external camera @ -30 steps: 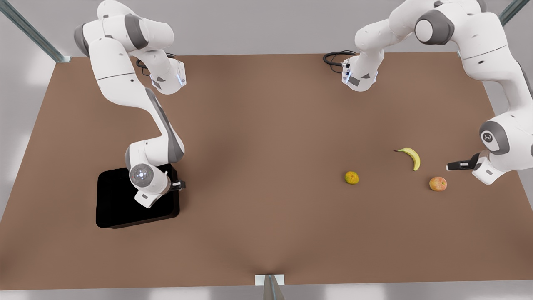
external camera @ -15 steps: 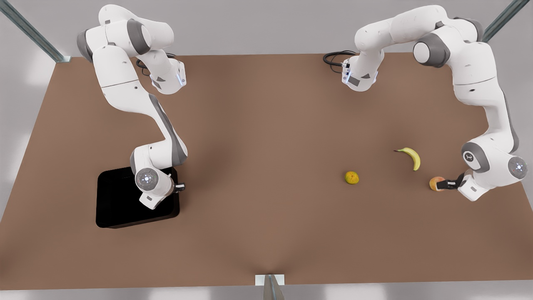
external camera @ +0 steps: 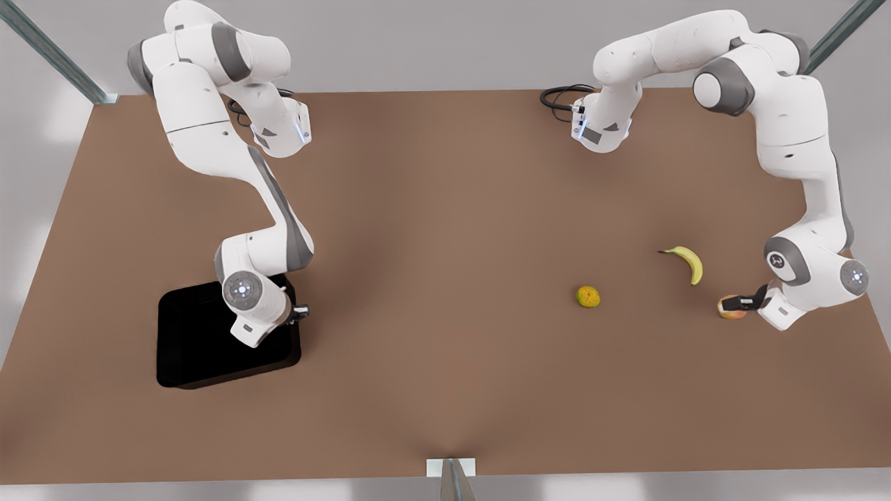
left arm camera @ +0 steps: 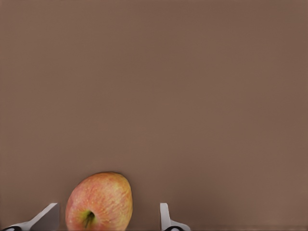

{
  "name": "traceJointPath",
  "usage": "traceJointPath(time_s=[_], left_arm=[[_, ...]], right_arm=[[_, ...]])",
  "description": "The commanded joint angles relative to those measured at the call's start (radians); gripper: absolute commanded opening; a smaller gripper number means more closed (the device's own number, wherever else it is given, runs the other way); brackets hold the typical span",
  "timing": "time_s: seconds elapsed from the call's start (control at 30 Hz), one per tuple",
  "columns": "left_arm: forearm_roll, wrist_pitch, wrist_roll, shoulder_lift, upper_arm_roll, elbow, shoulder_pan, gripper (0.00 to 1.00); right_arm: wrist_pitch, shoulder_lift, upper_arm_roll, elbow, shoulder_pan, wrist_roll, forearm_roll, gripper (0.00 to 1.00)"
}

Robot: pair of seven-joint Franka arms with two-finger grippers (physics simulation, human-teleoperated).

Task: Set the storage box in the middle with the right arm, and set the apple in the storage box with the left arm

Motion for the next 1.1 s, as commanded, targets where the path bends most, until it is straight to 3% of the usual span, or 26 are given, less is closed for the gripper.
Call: traceJointPath(time_s=[0.0, 0.43, 0.83, 0.97, 1.07], left_arm=[[-0.002, 0.001, 0.001, 0.000, 0.000, 0.000, 0.000, 1.00], [0.008, 0.090, 0.033, 0.039, 0.002, -0.010, 0.008, 1.00], [0.008, 0.133, 0.033, 0.072, 0.002, -0.010, 0.008, 0.99], [0.008, 0.131, 0.034, 0.069, 0.002, -0.010, 0.008, 0.78], [0.008, 0.131, 0.036, 0.069, 0.002, -0.010, 0.006, 0.79]], right_arm=[[-0.001, -0.001, 0.000, 0.000, 0.005, 0.004, -0.005, 0.21], [-0.007, -0.019, -0.006, 0.083, 0.250, 0.329, -0.005, 0.21], [-0.009, 0.099, -0.017, 0.287, 0.439, 0.577, -0.005, 0.21], [-0.007, 0.155, -0.055, 0.370, 0.540, 0.669, -0.003, 0.21], [-0.004, 0.185, -0.057, 0.410, 0.568, 0.731, -0.002, 0.21]])
